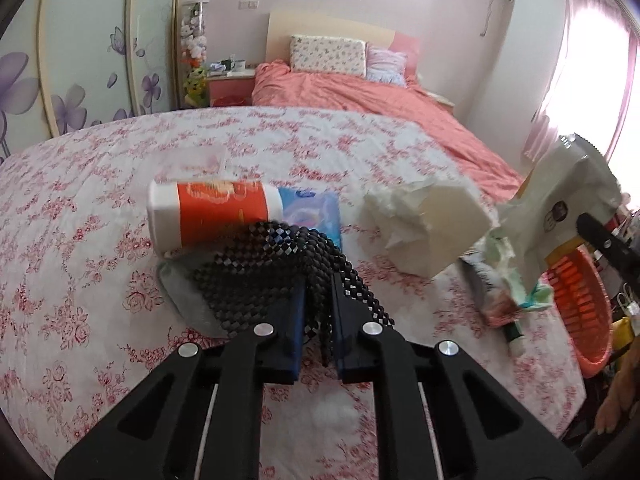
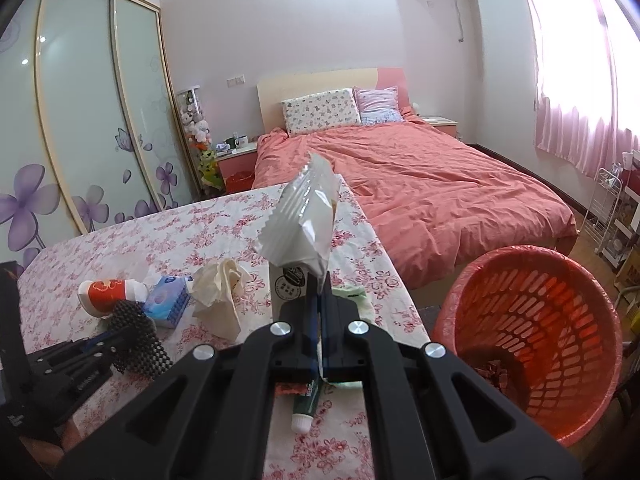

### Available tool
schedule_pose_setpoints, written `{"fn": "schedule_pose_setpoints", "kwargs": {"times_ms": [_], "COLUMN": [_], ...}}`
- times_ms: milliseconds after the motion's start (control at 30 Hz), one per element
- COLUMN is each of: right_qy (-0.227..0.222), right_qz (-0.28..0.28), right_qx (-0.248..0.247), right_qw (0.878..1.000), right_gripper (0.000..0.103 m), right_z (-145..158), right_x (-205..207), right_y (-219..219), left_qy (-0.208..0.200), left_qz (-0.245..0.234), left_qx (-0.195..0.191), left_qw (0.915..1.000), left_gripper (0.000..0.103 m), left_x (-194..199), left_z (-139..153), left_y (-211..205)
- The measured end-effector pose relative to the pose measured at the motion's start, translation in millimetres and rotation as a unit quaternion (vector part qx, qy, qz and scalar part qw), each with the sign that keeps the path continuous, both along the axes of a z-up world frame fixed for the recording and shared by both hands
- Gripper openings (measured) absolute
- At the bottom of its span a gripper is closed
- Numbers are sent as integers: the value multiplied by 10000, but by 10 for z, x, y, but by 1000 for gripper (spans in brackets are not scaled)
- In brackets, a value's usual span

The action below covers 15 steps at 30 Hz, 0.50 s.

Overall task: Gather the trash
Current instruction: 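Grasp the black mesh with the left tool, then carry the paper bag and black mesh over the basket and open both tools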

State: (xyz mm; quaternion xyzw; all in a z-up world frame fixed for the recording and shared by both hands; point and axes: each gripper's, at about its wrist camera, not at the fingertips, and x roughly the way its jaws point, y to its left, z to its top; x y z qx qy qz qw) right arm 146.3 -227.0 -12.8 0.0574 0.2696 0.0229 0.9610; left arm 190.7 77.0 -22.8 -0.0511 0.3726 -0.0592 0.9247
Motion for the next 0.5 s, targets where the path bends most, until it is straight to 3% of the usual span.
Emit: {"fn": "schedule_pose_setpoints", "kwargs": {"times_ms": [500], "right_qy": [-159], "right_qz": [-192], "right_qx": [186], "right_qw": [9995], "right_gripper": [2], "right_z": [131], "right_x": [-382], "right_y": [-302], "left_qy": [-384], "left_qz": [-662], "left_qx": [-357], "left_qw": [9964], "left_gripper": [11], "left_x": [-268], "left_z": [500], "left_y": [-304]}}
